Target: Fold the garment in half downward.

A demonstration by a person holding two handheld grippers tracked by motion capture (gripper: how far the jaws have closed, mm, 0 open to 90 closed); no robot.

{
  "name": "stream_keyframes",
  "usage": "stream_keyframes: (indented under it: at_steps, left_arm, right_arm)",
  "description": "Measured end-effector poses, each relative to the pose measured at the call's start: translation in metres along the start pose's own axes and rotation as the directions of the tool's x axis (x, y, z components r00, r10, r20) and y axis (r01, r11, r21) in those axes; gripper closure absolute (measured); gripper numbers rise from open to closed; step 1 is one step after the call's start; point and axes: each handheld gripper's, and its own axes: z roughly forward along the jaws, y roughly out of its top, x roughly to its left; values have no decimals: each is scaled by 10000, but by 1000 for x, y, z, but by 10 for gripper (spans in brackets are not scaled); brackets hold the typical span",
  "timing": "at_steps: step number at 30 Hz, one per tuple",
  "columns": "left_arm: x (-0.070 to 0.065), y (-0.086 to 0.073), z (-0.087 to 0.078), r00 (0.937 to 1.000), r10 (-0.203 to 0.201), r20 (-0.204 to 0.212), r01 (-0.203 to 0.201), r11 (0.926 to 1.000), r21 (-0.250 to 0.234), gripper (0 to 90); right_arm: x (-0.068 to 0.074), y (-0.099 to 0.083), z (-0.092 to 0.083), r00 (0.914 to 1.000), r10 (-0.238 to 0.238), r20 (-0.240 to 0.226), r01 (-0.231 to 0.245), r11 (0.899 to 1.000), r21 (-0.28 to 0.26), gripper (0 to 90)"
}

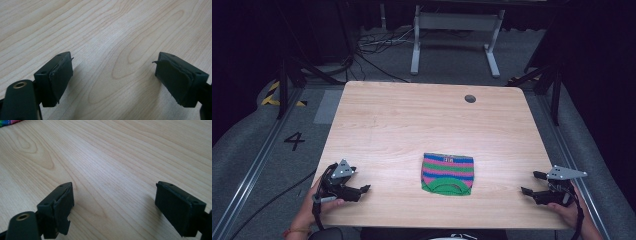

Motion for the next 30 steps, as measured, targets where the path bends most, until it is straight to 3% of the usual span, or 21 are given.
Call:
stream_keyframes:
  at_steps: [30]
  left_arm:
    - [0, 1, 1, 9998, -109, -136, 110, 9999, 65, 110]
  right_arm:
    - [0, 0, 0, 9999, 94, 104, -94, 10000, 19, 152]
